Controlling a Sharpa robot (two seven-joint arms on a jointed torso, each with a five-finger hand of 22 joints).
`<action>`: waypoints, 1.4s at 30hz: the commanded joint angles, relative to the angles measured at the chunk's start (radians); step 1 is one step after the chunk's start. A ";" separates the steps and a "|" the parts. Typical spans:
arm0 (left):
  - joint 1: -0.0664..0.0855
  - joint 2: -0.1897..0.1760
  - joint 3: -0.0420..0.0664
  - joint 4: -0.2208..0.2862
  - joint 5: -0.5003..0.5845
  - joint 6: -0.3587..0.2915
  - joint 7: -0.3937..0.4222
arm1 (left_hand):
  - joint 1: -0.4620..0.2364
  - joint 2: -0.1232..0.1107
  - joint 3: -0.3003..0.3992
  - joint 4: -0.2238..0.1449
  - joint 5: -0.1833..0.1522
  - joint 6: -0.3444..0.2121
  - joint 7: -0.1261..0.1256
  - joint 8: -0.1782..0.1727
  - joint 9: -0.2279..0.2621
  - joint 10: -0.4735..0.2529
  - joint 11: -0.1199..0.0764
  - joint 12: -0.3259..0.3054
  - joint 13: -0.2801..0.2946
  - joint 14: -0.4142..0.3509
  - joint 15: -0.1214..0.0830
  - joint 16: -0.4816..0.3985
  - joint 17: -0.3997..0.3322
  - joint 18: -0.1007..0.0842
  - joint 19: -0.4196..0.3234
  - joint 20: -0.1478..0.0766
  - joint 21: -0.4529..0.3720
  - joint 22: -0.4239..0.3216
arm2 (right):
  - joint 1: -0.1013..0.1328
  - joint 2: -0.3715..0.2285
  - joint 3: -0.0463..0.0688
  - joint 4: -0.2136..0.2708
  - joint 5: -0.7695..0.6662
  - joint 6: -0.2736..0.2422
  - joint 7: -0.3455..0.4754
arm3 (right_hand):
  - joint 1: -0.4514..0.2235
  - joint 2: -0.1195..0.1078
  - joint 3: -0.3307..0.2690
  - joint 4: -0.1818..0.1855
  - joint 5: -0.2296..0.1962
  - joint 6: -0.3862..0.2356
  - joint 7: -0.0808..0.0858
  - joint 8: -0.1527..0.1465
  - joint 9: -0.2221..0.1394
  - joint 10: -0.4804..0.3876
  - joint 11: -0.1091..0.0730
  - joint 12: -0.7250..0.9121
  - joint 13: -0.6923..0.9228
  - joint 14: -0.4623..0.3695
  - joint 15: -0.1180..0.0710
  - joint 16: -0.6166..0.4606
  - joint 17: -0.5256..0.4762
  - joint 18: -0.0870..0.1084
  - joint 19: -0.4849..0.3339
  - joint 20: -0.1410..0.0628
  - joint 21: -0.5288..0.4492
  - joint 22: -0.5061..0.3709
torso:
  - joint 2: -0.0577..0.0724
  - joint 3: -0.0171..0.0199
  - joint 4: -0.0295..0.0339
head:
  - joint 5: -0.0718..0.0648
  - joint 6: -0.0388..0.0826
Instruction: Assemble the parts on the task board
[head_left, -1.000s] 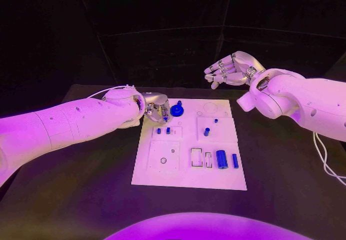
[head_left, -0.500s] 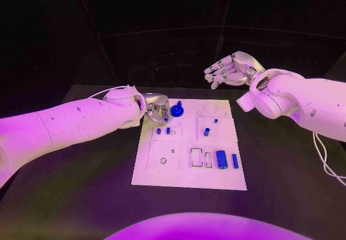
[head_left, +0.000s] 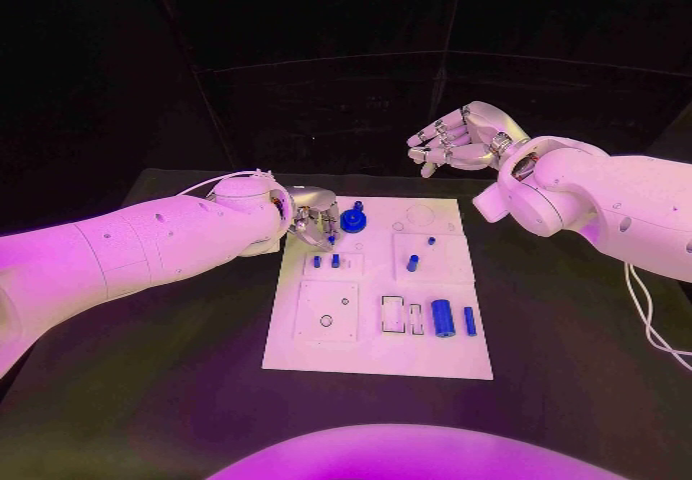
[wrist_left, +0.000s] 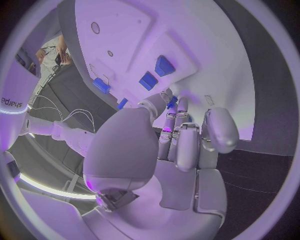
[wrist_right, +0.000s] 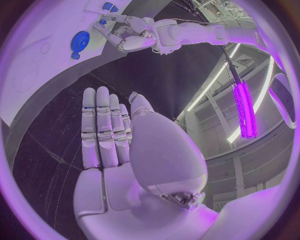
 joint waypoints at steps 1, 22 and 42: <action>0.001 0.001 0.000 -0.002 0.004 0.021 -0.021 | -0.011 -0.002 -0.008 -0.001 -0.003 -0.010 -0.001 -0.008 -0.002 -0.013 0.001 -0.009 -0.002 0.014 0.009 -0.005 -0.004 -0.010 -0.005 0.005 -0.007 -0.003 | 0.002 0.000 0.001 0.001 -0.001 0.005 0.007 | -0.004 0.002 0.003 0.005 0.004 -0.003 0.002 -0.006 0.001 -0.007 0.001 -0.003 -0.002 0.006 0.003 -0.006 -0.001 0.003 0.008 -0.002 -0.005 -0.001 | 0.000 -0.0001 0.0002 | 0.000 -0.001; 0.000 -0.017 0.000 0.001 0.006 -0.018 -0.019 | -0.010 -0.002 -0.035 -0.002 -0.003 -0.062 -0.007 -0.035 -0.011 -0.067 0.008 -0.022 -0.004 0.012 0.016 -0.006 -0.010 -0.003 -0.015 0.012 -0.038 -0.025 | 0.002 -0.009 0.001 0.000 -0.068 0.029 -0.031 | -0.002 -0.002 0.006 0.005 0.001 -0.011 0.005 -0.010 0.000 -0.018 0.004 -0.006 -0.006 0.006 0.005 -0.011 -0.001 0.002 0.010 -0.001 -0.010 -0.005 | 0.000 -0.0009 0.0009 | -0.001 0.001; 0.000 -0.215 0.000 0.156 0.681 -0.357 0.379 | 0.046 0.073 -0.035 -0.012 -0.001 -0.008 0.014 0.026 0.006 -0.094 0.017 0.057 0.011 -0.121 0.022 -0.154 -0.304 0.064 -0.178 0.023 -0.417 -0.323 | -0.030 -0.058 -0.002 0.033 -0.748 0.125 -0.214 | 0.062 -0.035 0.112 -0.061 -0.055 0.065 -0.024 -0.001 -0.001 -0.061 -0.020 0.020 -0.089 0.177 -0.054 0.376 0.221 -0.013 0.177 -0.067 0.327 0.261 | -0.001 -0.0022 0.0054 | -0.045 0.027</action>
